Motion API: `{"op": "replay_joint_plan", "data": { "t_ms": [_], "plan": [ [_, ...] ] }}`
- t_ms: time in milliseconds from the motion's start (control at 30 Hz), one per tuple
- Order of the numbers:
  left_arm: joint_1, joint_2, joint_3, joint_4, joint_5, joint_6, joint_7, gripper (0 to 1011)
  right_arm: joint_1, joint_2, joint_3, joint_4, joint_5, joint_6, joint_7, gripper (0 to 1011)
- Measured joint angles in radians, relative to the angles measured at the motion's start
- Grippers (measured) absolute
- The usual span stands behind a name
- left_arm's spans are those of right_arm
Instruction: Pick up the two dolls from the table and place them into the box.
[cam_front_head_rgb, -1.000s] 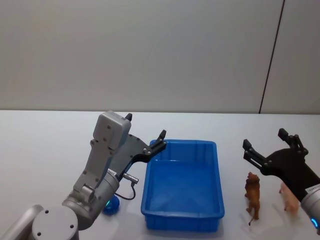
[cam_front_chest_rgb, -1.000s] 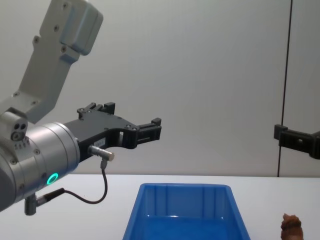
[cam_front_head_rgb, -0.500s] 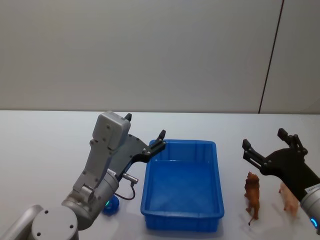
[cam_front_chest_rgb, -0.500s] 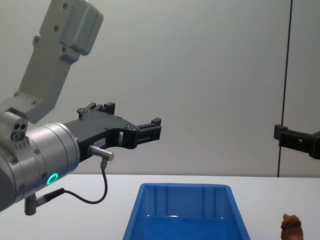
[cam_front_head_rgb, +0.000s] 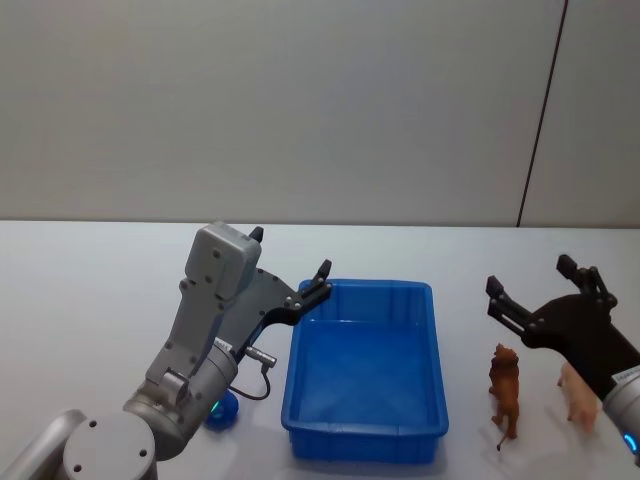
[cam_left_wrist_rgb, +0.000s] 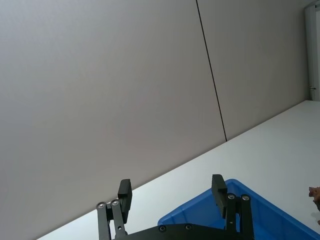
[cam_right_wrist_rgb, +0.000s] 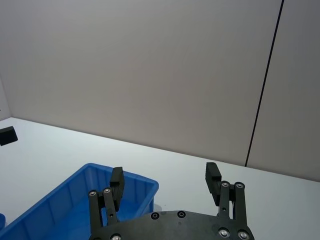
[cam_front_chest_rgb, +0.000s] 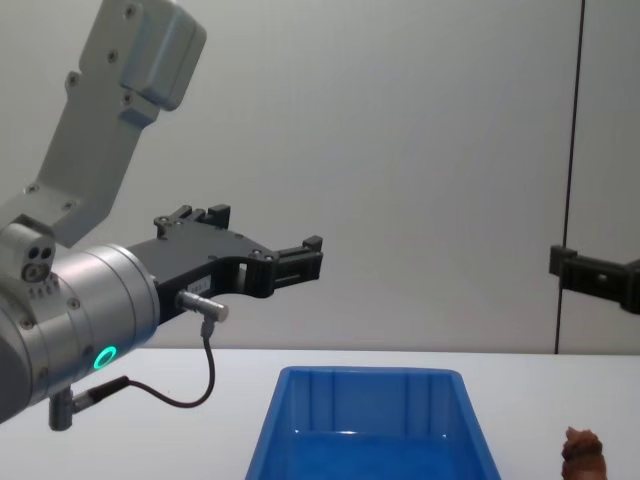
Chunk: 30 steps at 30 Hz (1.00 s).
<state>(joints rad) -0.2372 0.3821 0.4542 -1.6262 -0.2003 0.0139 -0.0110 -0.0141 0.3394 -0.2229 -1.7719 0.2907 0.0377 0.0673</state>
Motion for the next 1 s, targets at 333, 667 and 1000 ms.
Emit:
{"op": "replay_joint_plan", "data": {
  "t_ms": [333, 667, 1000],
  "plan": [
    [0.0, 0.0, 0.0, 0.0, 0.0, 0.0, 0.0, 1002, 0.001, 0.029, 0.03, -0.044, 0.044, 0.075, -0.005, 1000],
    [0.0, 0.0, 0.0, 0.0, 0.0, 0.0, 0.0, 1002, -0.001, 0.067, 0.061, -0.053, 0.061, 0.169, -0.018, 1000],
    [0.0, 0.0, 0.0, 0.0, 0.0, 0.0, 0.0, 1002, -0.002, 0.086, 0.073, -0.009, 0.045, 0.248, -0.023, 1001]
  ]
}}
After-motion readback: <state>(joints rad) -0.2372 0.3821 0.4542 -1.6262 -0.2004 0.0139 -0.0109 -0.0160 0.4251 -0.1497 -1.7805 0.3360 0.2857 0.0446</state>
